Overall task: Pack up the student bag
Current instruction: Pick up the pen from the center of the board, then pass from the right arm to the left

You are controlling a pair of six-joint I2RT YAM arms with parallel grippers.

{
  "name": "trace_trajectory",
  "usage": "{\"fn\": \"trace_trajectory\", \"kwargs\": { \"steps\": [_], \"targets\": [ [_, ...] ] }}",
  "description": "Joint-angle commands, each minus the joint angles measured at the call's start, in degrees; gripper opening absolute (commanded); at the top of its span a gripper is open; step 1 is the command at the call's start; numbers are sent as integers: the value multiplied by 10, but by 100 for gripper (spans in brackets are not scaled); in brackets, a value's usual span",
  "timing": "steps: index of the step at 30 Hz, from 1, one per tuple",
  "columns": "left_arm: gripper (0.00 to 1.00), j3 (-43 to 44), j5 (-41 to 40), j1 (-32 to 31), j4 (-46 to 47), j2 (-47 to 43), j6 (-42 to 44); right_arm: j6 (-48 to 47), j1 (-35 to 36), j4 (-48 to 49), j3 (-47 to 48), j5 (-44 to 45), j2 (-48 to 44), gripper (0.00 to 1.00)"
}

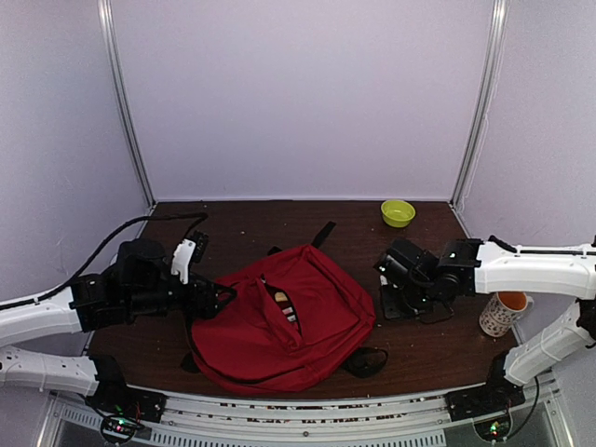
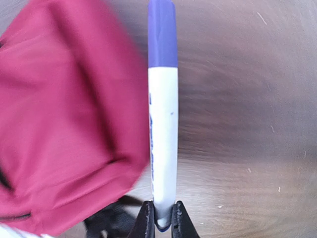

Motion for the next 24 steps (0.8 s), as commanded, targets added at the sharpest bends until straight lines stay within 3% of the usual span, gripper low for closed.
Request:
{"fn": "trace_trajectory", "kwargs": {
  "steps": [1,9,17,24],
  "targets": [
    [78,52,151,10,49,35,17,-122,79,15,61,47,-2,0],
    [70,149,386,17,88,133,15,-254,206,57,109,50,0,0],
    [70,174,452,17,118,178,1,-293,248,95,127,39,0,0],
    [61,189,489,17,137,220,-9,-315,265,104,151,30,16,0]
  ]
}}
